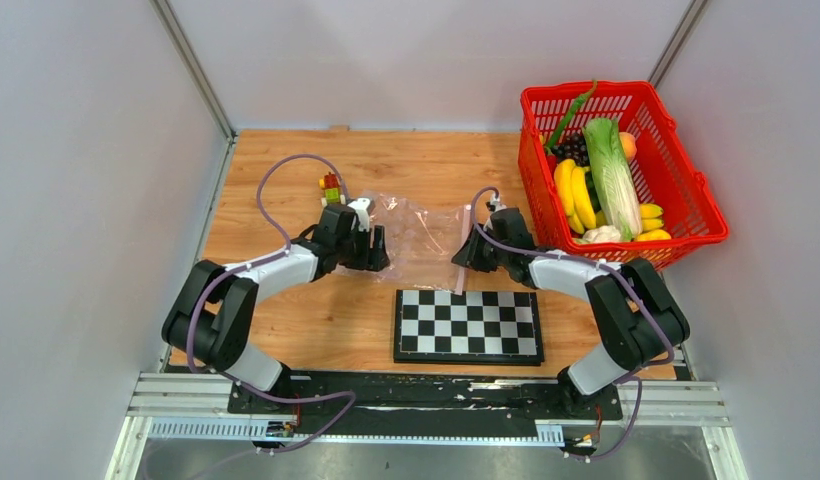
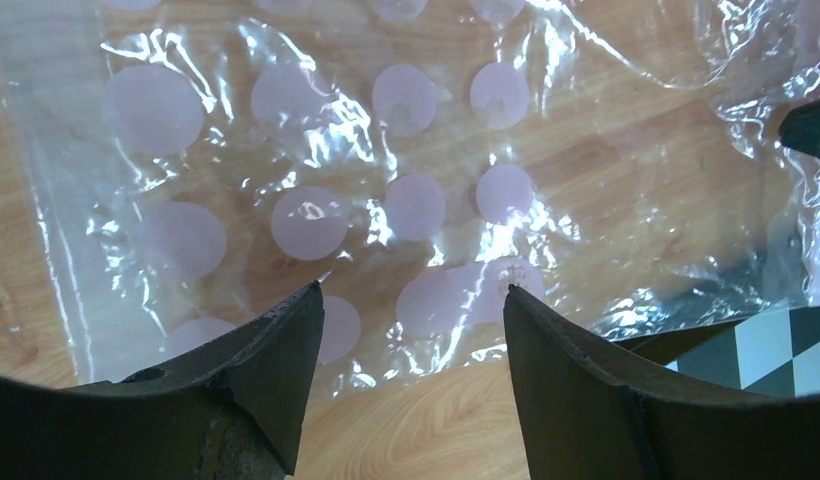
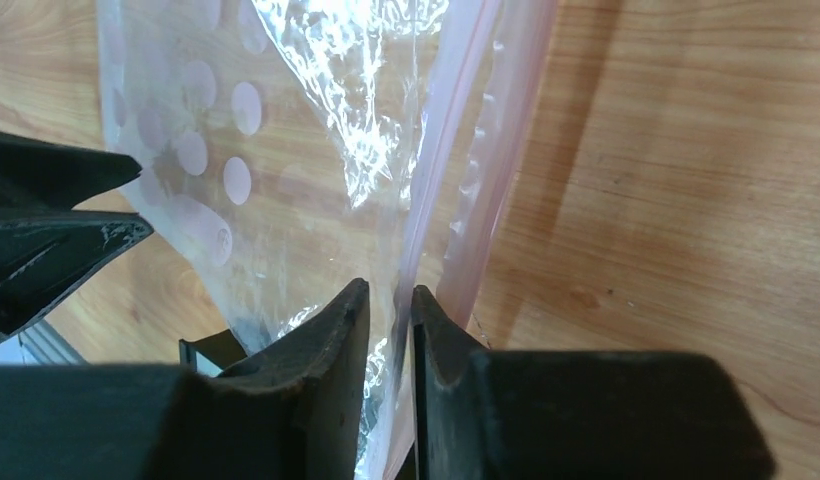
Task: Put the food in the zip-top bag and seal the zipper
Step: Pick up the zipper food storage bag at the center of the board.
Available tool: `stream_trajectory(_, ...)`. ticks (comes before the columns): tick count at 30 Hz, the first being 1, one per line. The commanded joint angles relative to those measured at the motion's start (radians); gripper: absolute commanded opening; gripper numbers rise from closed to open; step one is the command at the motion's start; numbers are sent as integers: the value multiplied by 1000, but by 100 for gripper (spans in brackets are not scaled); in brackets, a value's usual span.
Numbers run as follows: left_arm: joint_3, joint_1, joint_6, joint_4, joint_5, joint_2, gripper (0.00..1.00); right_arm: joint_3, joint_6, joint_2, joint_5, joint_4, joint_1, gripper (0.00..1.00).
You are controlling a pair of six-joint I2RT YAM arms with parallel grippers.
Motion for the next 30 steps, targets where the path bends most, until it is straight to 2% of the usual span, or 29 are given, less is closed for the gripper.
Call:
stream_trajectory(1, 4, -2, -14, 92, 25, 15, 72, -16, 43, -10, -54, 138, -1, 19)
stream_trajectory(4, -5, -2, -28, 115, 50, 15, 70, -17, 12, -34, -83, 147, -1, 5)
stream_trajectory(6, -1, -2, -38, 122, 72, 2, 70, -23, -25, -77, -92, 161, 0, 0)
stream_trajectory(13, 134, -2, -111, 92, 135, -110, 71, -63, -326, -255, -188, 230, 18, 0)
stream_trajectory(17, 247, -3, -170, 70, 165, -132, 72, -118, -431, -310, -225, 297, 32, 0)
stream_trajectory(21, 329, -30, -197, 64, 187, -133, 73, -169, -522, -376, -200, 362, 82, 0)
stream_trajectory(25, 382, -93, -195, 53, 167, -113, 72, -157, -615, -417, -122, 328, 157, 0)
stream_trajectory(30, 436, -167, -160, -33, 109, -86, 72, -144, -630, -430, -48, 305, 198, 0)
